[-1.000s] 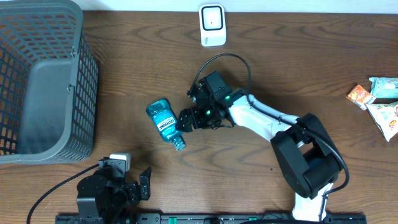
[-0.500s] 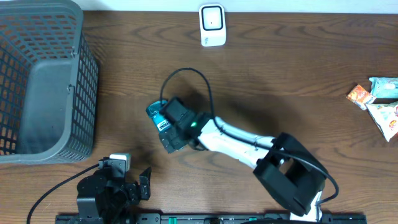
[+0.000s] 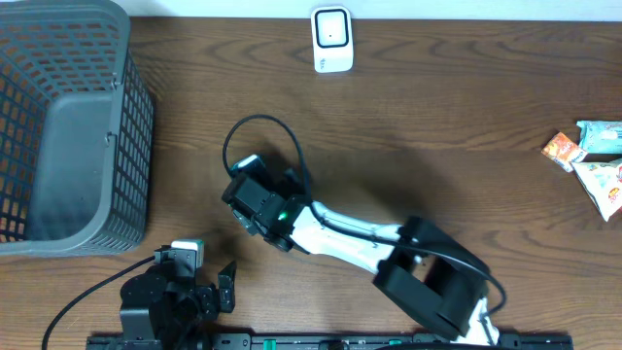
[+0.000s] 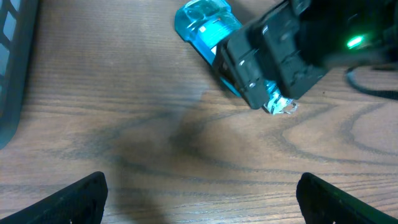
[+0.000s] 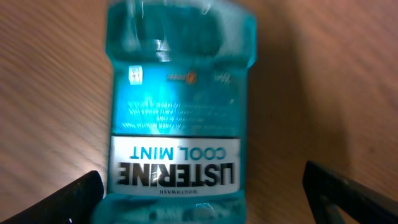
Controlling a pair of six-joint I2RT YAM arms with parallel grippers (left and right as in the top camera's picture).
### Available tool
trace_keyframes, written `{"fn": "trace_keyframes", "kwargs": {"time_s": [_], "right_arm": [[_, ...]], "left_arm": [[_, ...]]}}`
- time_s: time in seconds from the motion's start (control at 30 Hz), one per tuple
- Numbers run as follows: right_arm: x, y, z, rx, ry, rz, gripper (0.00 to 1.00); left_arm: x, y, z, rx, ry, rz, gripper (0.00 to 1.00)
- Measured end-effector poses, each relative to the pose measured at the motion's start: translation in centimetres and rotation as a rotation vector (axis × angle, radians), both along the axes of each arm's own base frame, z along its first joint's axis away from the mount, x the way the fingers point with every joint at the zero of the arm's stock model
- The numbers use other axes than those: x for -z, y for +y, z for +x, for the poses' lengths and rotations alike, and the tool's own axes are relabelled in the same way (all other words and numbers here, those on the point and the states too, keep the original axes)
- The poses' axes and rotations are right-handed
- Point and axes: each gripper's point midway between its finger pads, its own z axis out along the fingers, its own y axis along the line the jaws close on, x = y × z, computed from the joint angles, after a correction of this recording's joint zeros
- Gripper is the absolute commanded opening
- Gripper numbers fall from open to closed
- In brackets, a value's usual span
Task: Scan the item barcode
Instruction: 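Rotate the held Listerine bottle with the right gripper over the table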
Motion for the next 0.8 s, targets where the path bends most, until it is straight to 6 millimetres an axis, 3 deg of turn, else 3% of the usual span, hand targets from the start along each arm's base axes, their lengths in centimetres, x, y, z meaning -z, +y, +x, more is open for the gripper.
{"fn": "trace_keyframes", "kwargs": {"time_s": [0.07, 0.37, 0.6, 0.8], "right_arm": [[1.0, -0.1, 0.0, -0.004, 0.006, -0.023, 0.9], [1.3, -0.5, -0.5, -0.019, 0.033, -0.065, 0.62], [1.3, -0.7, -0.8, -0.025, 0.06, -0.086, 0.54], [1.2, -1.2, -2.0, -0.063, 0.22, -0.102, 0.53]], "left_arm": [[0.0, 0.0, 0.0, 0.0, 0.0, 0.0, 0.97], [0.0, 0.0, 0.0, 0.0, 0.0, 0.0, 0.97], [0.0, 0.0, 0.0, 0.0, 0.0, 0.0, 0.97], [0.0, 0.0, 0.0, 0.0, 0.0, 0.0, 0.97]]}}
